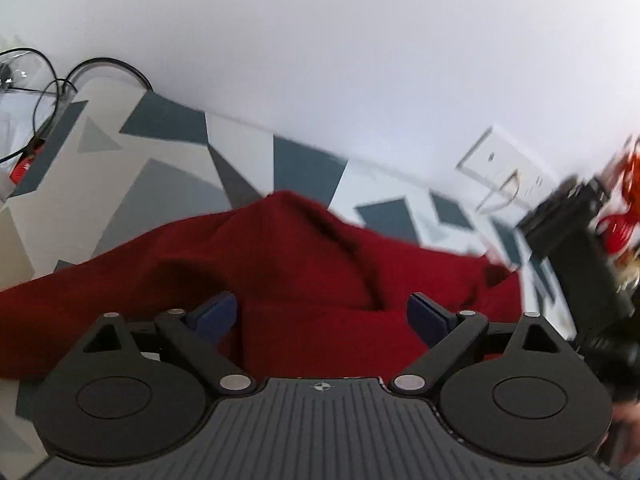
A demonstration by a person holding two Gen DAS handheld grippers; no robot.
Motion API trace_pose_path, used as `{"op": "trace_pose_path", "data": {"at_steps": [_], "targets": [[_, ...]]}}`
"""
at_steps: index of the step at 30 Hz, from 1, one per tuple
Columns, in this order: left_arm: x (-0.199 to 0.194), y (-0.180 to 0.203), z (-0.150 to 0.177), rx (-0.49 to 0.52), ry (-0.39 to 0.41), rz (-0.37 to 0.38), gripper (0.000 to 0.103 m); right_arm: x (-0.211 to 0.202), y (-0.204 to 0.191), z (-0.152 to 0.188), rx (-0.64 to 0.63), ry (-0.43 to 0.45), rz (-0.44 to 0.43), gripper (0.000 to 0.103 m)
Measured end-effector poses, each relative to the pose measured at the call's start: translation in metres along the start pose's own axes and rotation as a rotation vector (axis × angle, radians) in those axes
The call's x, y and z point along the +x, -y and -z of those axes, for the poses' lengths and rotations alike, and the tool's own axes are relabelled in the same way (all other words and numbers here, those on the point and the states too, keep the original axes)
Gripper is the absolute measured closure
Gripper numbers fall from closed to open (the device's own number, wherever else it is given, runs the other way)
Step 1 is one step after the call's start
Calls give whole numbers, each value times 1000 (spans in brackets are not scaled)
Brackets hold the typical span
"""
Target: Fold clothes
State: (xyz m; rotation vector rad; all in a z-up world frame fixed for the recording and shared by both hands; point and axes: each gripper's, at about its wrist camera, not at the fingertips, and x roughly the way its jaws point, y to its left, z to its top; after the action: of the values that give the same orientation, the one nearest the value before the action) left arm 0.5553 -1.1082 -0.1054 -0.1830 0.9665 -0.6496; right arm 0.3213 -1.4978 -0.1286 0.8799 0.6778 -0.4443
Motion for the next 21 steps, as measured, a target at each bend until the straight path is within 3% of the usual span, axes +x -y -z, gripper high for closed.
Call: {"op": "trace_pose_path", "data": {"at_steps": [5, 6, 8, 10, 11, 12, 13, 14, 15, 16, 17, 21], "targets": [[21, -20, 6, -71, -72, -5, 11, 14, -11, -9, -99, 30, 23, 76], [24, -23, 7, -88, -80, 2, 17, 18, -14, -12, -124, 37, 25, 76], [27, -26, 7, -114, -92, 12, 30, 27, -23, -19, -168, 49, 26, 72], [29, -27, 7, -131, -98, 17, 59, 40, -31, -27, -204, 67, 44, 67], [29, -27, 7, -136, -97, 16, 66, 47, -36, -31, -222, 77, 54, 61], [29, -27, 6, -141, -97, 16, 83, 54, -40, -35, -240, 86, 64, 48], [29, -26, 6, -135, -92, 11, 95, 60, -44, -39, -259, 95, 75, 45], [29, -25, 5, -129, -86, 4, 95, 69, -48, -42, -279, 100, 97, 46], [29, -23, 5, -123, -81, -2, 97, 79, -50, -44, -301, 93, 115, 57], [27, -21, 4, -114, -67, -4, 98, 87, -50, -47, -315, 76, 134, 70], [25, -19, 3, -105, -52, -7, 98, 95, -49, -49, -328, 58, 155, 99], [7, -13, -10, -103, 35, 30, 98, 78, -41, -53, -284, 159, 132, 98]]}}
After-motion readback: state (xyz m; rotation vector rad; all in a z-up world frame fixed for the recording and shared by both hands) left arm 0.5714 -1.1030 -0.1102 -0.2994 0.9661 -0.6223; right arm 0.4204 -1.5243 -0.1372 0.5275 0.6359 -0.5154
